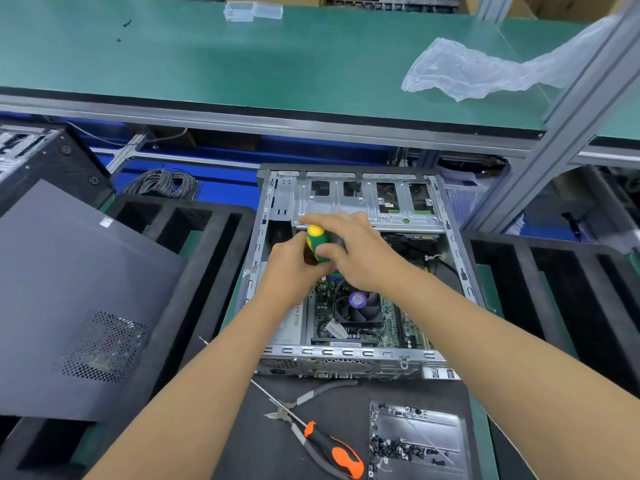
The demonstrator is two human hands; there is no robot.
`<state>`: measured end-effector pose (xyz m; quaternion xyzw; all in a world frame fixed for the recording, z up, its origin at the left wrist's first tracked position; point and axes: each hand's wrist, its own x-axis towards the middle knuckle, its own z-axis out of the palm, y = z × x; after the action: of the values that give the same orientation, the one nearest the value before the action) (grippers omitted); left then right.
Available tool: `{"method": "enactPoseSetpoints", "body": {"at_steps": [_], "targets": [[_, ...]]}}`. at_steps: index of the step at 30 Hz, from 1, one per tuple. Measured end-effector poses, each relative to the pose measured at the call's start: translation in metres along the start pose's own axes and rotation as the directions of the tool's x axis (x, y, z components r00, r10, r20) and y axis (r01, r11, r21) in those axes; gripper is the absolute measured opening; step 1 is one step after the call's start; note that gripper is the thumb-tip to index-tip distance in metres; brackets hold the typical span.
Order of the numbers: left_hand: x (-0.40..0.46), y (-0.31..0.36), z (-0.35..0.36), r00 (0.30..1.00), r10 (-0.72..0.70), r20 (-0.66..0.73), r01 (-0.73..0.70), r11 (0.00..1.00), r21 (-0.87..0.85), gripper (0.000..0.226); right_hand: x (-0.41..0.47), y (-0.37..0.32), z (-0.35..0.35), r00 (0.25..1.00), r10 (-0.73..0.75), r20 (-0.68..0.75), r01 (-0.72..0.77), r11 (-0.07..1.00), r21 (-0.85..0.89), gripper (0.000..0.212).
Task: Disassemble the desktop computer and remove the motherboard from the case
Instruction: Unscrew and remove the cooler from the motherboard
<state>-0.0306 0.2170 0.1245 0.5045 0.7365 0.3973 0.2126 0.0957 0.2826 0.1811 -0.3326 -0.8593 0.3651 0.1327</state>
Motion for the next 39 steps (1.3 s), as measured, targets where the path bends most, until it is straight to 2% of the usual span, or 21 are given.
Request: {"method": "enactPoseSetpoints", "body": {"at_steps": [2,4,7,9,12,16,18,21,23,25,29,34,36,39], "targets": [[0.001,0.003,0.002,0.999,-0.032,-0.006,0.032,0.998,0.045,0.026,0.0,-0.001,-0.002,0.999,-0.026,-0.019,0.026,1.0,0.015,0.049],[0.002,0.005,0.004,0.998,-0.051,-0.029,0.053,0.996,0.07,0.027,0.001,-0.002,0.002,0.995,-0.015,-0.102,0.019,0.999,0.041,0.053],[0.001,0.004,0.004,0.999,-0.024,-0.046,0.027,0.998,0.058,0.023,0.002,-0.002,0.007,0.975,0.002,-0.223,0.011,0.998,0.059,0.042],[-0.001,0.001,0.002,1.0,0.026,0.001,-0.026,1.0,0.016,0.022,0.002,0.0,0.003,0.978,0.005,-0.208,0.01,0.997,0.071,0.032],[-0.001,-0.002,0.0,0.997,0.052,0.058,-0.051,0.999,-0.011,0.018,0.003,0.001,-0.002,0.992,-0.016,-0.127,0.025,0.998,0.063,0.03],[0.001,-0.001,0.002,1.0,-0.008,-0.007,0.008,0.999,-0.037,0.032,0.004,-0.001,-0.004,1.0,0.0,-0.029,0.0,1.0,0.003,0.043],[0.001,0.0,0.004,0.999,-0.021,-0.031,0.022,1.0,0.008,0.036,0.006,0.0,-0.007,1.0,-0.016,-0.01,0.016,1.0,-0.017,0.048],[0.003,0.002,0.009,0.998,-0.031,-0.05,0.036,0.994,0.102,0.037,0.006,0.0,-0.001,0.994,-0.01,-0.105,0.011,1.0,0.004,0.052],[0.003,0.001,0.008,0.999,-0.018,-0.042,0.021,0.997,0.079,0.035,0.005,0.003,0.005,0.982,0.006,-0.19,0.002,0.999,0.04,0.045],[0.0,-0.001,0.005,1.0,0.024,0.013,-0.024,1.0,0.017,0.029,0.005,0.006,0.005,0.977,0.017,-0.215,-0.001,0.997,0.076,0.037],[0.0,-0.004,0.002,0.993,0.051,0.105,-0.051,0.999,-0.008,0.019,0.004,0.007,-0.003,0.991,0.008,-0.133,0.0,0.998,0.06,0.029],[0.0,0.001,0.001,0.999,-0.004,0.04,0.006,0.999,-0.051,0.035,0.002,0.004,-0.004,1.0,-0.024,-0.008,0.024,0.999,0.033,0.036],[0.0,0.002,0.003,0.999,-0.022,0.025,0.023,0.999,-0.028,0.04,0.003,0.004,-0.006,0.998,-0.051,-0.026,0.052,0.998,0.028,0.038],[0.001,0.006,0.005,0.998,-0.053,0.015,0.053,0.999,0.012,0.042,0.002,0.002,-0.002,0.989,-0.064,-0.134,0.067,0.998,0.021,0.039]]}}
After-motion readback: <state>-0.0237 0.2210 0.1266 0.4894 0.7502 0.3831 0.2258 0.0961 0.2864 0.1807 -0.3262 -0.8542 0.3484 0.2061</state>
